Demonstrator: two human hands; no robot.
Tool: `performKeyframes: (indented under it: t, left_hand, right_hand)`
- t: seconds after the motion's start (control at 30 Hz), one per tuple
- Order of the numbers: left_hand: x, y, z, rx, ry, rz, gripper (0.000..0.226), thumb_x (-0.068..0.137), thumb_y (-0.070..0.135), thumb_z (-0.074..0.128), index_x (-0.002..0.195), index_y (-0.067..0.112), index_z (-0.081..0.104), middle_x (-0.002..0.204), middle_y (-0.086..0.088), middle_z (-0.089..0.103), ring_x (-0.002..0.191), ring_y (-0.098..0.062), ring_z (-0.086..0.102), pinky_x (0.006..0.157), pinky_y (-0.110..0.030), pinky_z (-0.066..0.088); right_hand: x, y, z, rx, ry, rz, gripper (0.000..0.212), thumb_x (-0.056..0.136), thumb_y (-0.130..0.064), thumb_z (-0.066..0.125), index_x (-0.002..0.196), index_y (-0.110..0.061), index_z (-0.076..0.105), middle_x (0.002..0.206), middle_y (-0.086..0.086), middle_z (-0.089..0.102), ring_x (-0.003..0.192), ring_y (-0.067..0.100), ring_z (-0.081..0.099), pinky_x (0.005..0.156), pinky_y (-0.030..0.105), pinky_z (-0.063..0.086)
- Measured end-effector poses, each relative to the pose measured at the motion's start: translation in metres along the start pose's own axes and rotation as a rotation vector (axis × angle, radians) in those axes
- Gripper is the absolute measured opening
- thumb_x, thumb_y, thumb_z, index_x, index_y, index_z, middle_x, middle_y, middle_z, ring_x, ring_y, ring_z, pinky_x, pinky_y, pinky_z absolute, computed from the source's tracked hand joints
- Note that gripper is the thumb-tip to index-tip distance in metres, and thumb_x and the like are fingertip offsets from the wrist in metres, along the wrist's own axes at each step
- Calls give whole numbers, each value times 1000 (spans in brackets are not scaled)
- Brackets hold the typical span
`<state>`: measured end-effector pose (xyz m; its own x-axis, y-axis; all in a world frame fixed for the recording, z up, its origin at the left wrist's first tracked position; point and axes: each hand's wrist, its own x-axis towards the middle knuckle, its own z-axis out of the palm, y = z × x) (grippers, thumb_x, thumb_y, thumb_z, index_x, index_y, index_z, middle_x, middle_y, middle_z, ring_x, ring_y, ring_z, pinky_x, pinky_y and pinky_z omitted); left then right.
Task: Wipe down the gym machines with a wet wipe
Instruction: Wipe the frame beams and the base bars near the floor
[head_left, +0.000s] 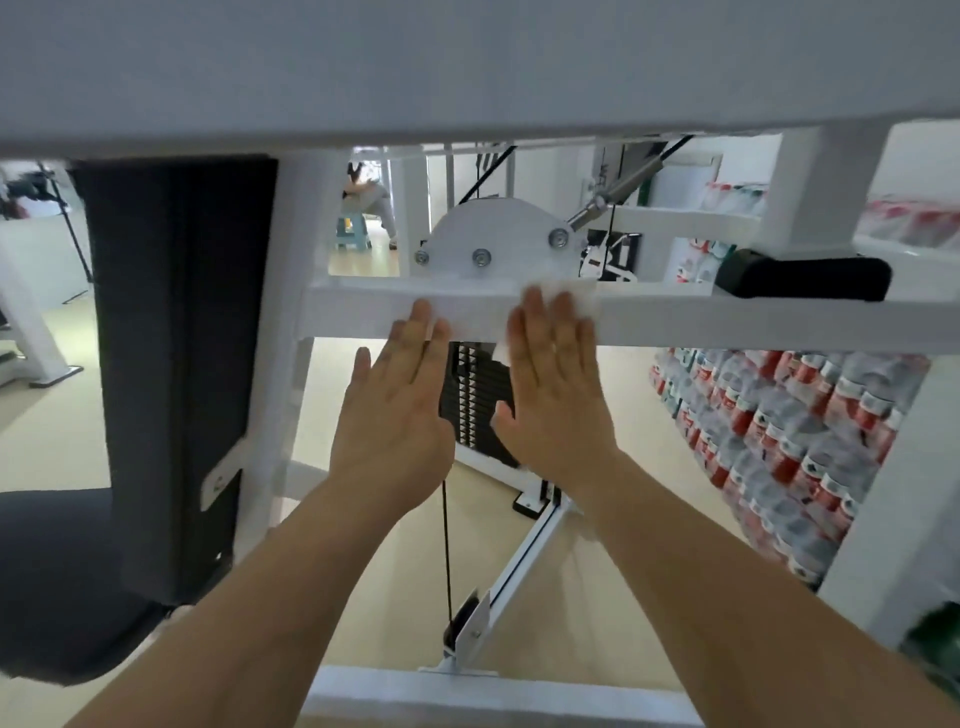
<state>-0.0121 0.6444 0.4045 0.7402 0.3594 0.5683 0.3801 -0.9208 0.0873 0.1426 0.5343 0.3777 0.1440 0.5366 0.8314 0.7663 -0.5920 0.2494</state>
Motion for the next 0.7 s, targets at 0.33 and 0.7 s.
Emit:
performKeyframes:
  t: [0.33, 0.7]
  left_hand:
    - [5, 62, 25, 8, 86, 122, 96, 78, 30, 70, 159, 19, 20, 168, -9, 4, 155, -31, 1, 123, -57, 4]
    - [29, 148, 28, -2, 100, 250, 99, 77, 31, 68, 160, 18, 15, 168, -13, -1, 153, -41, -3, 122, -63, 4]
  right_hand:
    - [-50, 110, -25, -72, 75, 326, 104, 83, -33, 67, 160, 2, 7, 166, 28, 5, 154, 44, 0, 125, 61, 10]
    - [-86, 170, -33, -77, 23, 219, 106, 82, -32, 69, 160, 1, 5, 167, 25, 2, 156, 41, -2, 127, 55, 5]
